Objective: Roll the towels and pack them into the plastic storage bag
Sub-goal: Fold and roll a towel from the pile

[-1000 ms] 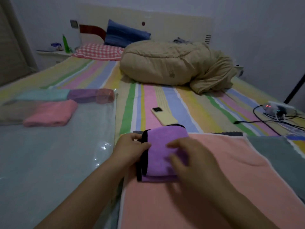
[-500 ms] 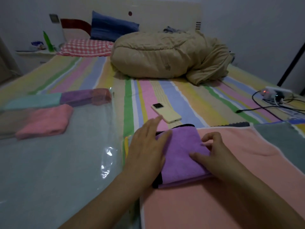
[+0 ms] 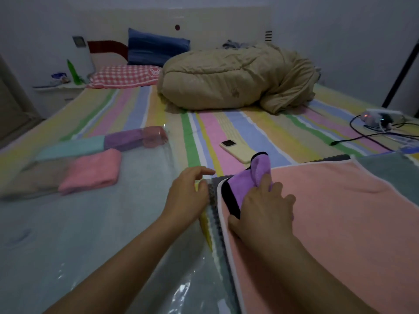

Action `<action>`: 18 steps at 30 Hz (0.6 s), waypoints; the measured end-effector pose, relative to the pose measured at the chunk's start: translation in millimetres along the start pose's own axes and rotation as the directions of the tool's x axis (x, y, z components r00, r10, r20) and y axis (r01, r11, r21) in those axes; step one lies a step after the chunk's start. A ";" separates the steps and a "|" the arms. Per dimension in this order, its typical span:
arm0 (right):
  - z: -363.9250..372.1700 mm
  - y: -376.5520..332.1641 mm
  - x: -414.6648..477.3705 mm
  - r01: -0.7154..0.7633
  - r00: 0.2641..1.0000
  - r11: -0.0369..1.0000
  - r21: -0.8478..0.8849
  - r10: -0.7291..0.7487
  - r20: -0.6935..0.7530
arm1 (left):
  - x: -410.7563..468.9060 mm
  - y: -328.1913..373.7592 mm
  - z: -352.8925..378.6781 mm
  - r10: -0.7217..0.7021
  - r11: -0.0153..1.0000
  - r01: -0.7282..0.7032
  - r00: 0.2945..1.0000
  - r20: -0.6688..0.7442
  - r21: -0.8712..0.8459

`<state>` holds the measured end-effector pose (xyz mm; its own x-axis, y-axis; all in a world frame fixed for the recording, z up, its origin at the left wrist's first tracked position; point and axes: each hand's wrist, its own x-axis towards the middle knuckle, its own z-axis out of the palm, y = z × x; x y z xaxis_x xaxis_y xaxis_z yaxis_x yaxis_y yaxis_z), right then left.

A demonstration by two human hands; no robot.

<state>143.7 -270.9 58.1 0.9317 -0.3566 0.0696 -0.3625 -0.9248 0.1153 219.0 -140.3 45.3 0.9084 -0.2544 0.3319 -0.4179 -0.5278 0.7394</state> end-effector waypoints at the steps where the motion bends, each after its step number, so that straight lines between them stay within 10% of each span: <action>1: 1.8 -4.0 -1.0 -0.017 1.000 1.000 -0.023 0.017 -0.004 | -6.3 -4.1 -8.3 0.028 1.000 -0.028 1.000 -0.002 0.014; 18: -47.3 -20.1 -96.3 0.271 0.945 0.914 0.302 -0.193 -0.264 | -177.7 -70.2 -132.3 0.062 0.859 -0.255 0.912 0.405 0.444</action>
<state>60.1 -211.7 95.9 0.9445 -0.1231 0.3047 -0.0715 -0.9820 -0.1750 88.7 49.1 11.9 0.7975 -0.5930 0.1110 -0.5966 -0.7480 0.2907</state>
